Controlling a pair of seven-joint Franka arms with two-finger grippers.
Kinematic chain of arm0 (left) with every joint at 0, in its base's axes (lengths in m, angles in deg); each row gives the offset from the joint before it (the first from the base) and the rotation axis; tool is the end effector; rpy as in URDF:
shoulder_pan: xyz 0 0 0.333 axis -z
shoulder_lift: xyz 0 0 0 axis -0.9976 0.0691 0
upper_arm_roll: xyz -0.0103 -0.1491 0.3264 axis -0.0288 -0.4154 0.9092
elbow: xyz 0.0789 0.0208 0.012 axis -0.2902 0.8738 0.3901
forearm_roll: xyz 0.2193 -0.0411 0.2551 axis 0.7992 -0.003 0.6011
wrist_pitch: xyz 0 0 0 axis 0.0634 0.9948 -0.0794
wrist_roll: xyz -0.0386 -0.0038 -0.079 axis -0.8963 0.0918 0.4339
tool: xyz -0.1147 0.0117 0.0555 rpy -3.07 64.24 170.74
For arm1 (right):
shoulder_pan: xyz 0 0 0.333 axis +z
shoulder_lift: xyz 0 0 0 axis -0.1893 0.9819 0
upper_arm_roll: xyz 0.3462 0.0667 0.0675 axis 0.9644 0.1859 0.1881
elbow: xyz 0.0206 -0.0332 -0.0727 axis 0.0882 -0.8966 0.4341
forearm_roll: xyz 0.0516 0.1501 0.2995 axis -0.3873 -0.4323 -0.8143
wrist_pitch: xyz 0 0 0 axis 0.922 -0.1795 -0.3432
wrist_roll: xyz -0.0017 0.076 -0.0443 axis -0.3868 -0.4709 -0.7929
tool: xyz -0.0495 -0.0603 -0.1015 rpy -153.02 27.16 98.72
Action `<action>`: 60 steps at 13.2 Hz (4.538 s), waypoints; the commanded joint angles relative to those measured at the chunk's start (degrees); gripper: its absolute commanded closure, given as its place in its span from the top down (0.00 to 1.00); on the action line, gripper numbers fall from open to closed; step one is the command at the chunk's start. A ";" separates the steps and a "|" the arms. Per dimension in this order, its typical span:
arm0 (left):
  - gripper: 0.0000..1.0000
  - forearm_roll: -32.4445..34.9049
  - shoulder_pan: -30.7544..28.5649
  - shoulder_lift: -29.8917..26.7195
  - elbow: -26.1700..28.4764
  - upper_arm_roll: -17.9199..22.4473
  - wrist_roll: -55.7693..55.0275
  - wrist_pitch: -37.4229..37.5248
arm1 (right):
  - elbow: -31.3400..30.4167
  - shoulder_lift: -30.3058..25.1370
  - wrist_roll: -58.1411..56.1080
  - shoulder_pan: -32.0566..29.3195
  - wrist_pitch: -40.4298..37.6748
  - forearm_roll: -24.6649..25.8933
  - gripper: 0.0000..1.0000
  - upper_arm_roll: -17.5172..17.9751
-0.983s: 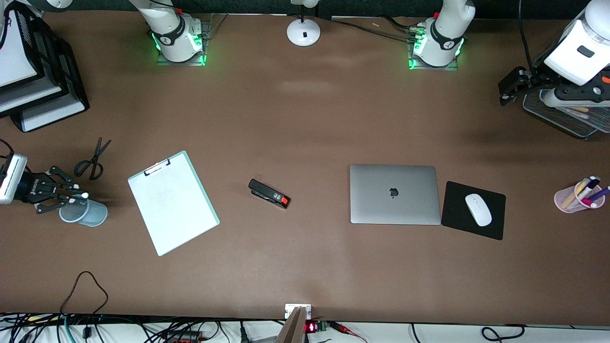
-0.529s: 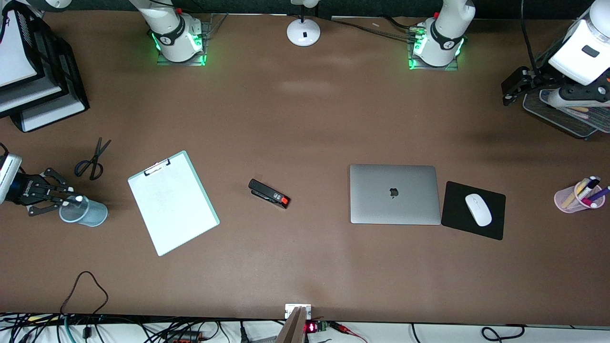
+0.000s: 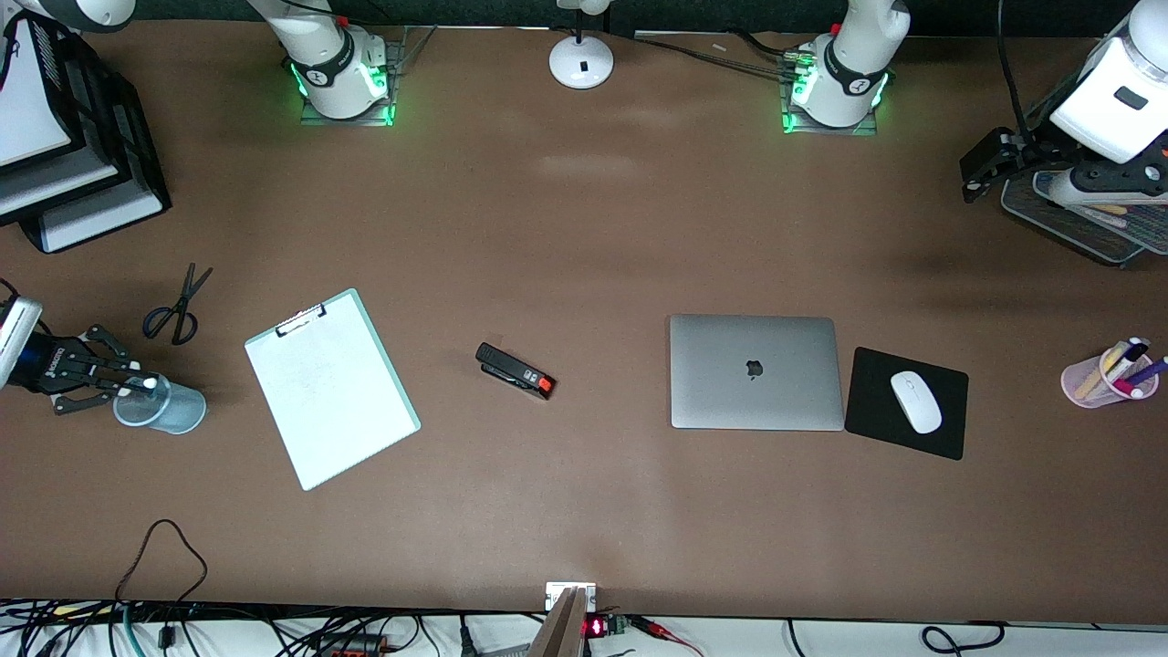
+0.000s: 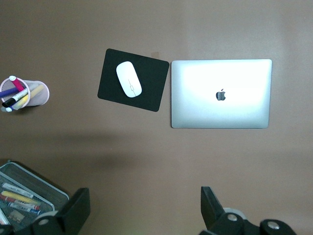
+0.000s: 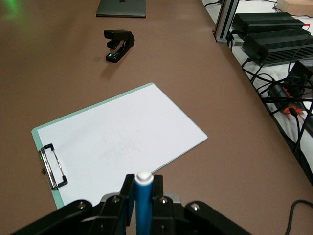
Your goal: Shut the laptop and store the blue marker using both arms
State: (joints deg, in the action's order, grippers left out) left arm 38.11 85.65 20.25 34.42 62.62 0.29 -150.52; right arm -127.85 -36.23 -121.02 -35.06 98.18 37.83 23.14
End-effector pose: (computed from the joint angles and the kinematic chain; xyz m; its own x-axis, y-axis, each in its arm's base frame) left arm 0.4652 -0.0487 0.6596 1.0000 -0.0020 -0.0070 -0.0025 -0.9978 -0.0660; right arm 0.6509 -0.2265 0.3357 0.0087 0.6761 0.7367 0.9947 -0.0813 0.0629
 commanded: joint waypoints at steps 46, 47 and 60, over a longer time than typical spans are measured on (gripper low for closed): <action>1.00 -1.69 -0.05 -0.30 0.83 -0.84 1.50 -1.67 | 12.38 -11.82 61.57 9.45 -14.53 18.96 1.00 0.53; 1.00 -1.69 -0.05 -0.39 0.83 -0.84 1.50 -1.67 | 12.38 -12.08 64.84 10.51 -14.45 19.04 1.00 0.54; 1.00 -1.69 0.65 0.05 1.10 -1.54 1.41 -1.67 | 14.22 -16.56 117.81 25.90 -18.83 42.16 1.00 0.53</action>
State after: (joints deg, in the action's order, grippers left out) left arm 38.10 86.33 20.84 34.81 61.12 0.46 -152.24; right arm -113.37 -50.45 -10.53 -9.20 82.06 78.30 23.85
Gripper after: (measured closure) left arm 0.000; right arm 0.000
